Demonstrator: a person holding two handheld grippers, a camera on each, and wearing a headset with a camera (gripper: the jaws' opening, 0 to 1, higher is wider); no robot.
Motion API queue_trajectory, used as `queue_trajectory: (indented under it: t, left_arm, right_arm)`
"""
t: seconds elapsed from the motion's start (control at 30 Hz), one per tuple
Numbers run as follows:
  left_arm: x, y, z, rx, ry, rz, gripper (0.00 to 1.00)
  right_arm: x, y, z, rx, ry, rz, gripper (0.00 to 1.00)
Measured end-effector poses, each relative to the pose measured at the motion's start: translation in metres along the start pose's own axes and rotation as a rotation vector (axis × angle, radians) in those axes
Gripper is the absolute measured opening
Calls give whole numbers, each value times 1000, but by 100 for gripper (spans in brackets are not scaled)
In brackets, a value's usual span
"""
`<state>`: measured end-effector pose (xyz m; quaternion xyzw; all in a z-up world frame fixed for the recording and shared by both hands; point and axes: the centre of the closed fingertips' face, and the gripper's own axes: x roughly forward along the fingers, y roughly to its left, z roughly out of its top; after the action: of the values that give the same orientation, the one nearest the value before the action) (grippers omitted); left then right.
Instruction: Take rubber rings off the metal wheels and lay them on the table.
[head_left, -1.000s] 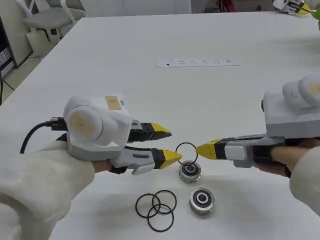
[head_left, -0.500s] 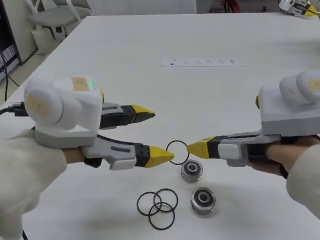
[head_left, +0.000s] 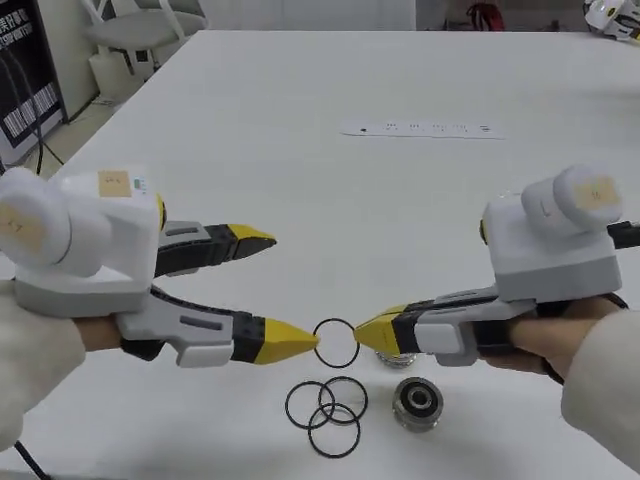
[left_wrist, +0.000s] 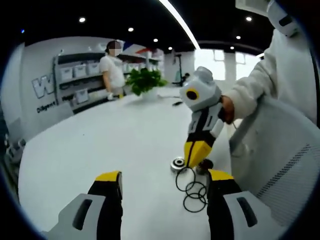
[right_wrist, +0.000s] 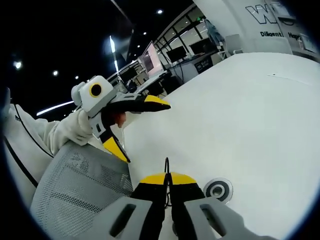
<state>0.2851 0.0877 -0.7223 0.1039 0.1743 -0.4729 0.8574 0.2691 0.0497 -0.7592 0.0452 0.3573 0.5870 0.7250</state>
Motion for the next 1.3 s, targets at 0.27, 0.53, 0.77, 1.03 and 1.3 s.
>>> queue_trajectory:
  t: [0.27, 0.53, 0.77, 1.03, 1.3]
  left_arm:
    - [-14, 4, -20, -90, -9, 51, 72]
    - [-9, -4, -28, -57, 42, 32, 72]
    - [-7, -9, -32, -55, 57, 15, 71]
    - [-5, -12, -35, -55, 74, 2, 71]
    - [-6, -12, -37, -56, 81, 4, 71]
  right_arm:
    - [14, 8, -15, -22, 62, 27, 0]
    - [17, 8, -24, 4, 88, 33, 0]
    - [17, -6, -33, 12, 110, -6, 0]
    - [19, -12, -37, -51, 127, -27, 0]
    - [18, -15, -40, -61, 149, -41, 6]
